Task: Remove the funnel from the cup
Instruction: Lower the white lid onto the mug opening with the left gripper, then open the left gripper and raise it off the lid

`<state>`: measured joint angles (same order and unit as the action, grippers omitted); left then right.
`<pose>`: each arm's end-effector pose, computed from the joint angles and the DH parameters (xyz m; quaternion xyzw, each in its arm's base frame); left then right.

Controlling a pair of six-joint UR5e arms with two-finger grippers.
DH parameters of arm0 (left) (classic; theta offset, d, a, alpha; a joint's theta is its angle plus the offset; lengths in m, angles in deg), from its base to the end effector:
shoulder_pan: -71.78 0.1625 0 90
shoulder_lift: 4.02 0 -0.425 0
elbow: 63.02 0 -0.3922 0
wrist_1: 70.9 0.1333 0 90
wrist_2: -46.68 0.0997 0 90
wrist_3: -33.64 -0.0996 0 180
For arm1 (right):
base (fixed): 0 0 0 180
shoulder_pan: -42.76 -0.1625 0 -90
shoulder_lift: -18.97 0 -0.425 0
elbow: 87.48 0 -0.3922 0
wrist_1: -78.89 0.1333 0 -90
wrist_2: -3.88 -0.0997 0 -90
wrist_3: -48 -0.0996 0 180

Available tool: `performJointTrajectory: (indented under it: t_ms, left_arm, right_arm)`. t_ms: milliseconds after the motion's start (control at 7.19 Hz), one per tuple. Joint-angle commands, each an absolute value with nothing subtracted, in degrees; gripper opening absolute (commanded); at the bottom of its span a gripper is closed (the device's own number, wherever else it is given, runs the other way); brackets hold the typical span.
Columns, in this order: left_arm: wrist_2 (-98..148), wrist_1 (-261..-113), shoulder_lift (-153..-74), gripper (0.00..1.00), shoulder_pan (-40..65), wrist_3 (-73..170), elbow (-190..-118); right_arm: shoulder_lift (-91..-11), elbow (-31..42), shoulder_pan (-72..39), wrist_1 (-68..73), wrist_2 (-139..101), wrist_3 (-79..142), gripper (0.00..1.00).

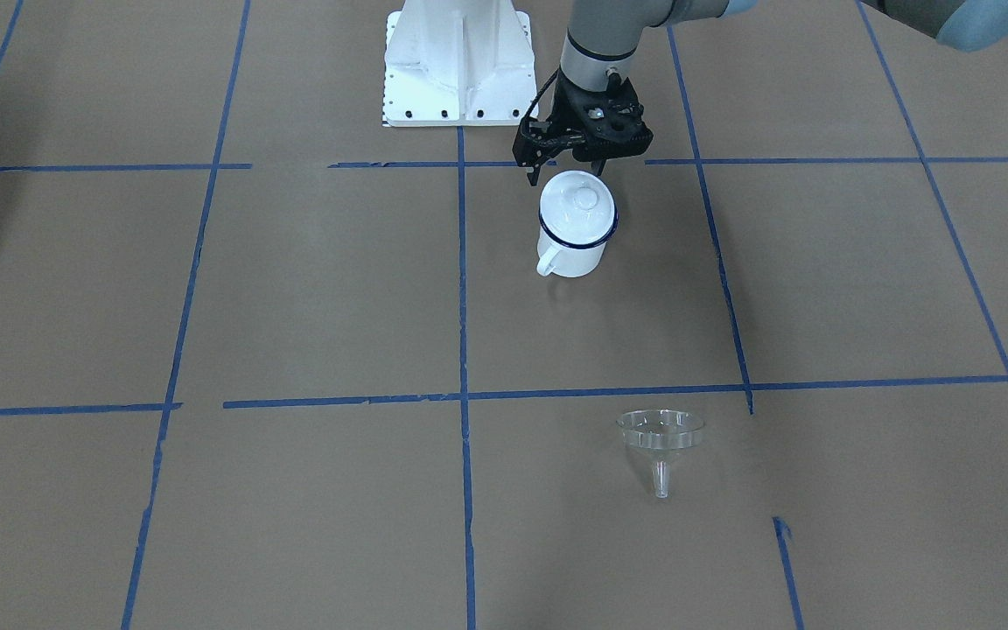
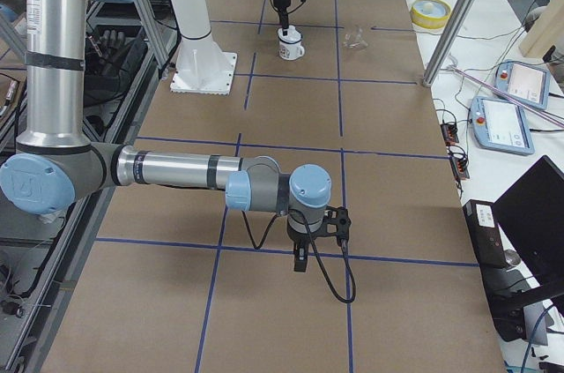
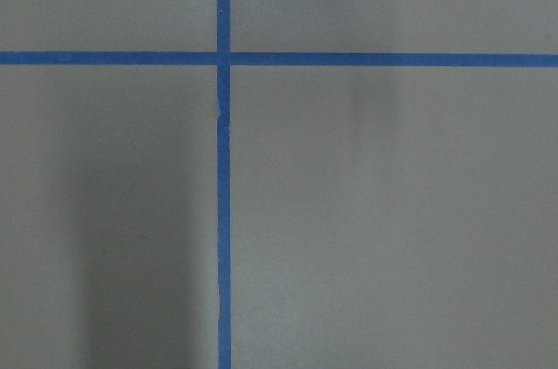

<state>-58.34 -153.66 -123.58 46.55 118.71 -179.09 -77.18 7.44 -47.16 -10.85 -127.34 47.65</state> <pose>0.4691 -0.3399 0.1978 -0.0094 0.4234 -0.1066 0.8996 0.0670 -0.4451 0.6701 -0.0092 -0.3520 0.0052 0.9360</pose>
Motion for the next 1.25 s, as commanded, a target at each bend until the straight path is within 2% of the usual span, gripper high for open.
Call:
performJointTrajectory:
  t_ms: [0, 556, 1112]
  left_arm:
    - [-58.3, -153.8, -125.1, 1.0, 47.6, 118.7, -177.2]
    - [-58.1, -156.2, -125.1, 1.0, 47.6, 118.6, -174.9]
    - [-58.0, -155.8, -124.2, 1.0, 47.0, 118.4, -179.4]
  right_arm:
    - [-77.2, 7.4, -47.2, -10.8, -127.3, 47.7, 1.0]
    - [-77.2, 7.4, -47.2, -10.8, -127.3, 47.7, 1.0]
    - [-77.2, 7.4, -47.2, -10.8, -127.3, 47.7, 1.0]
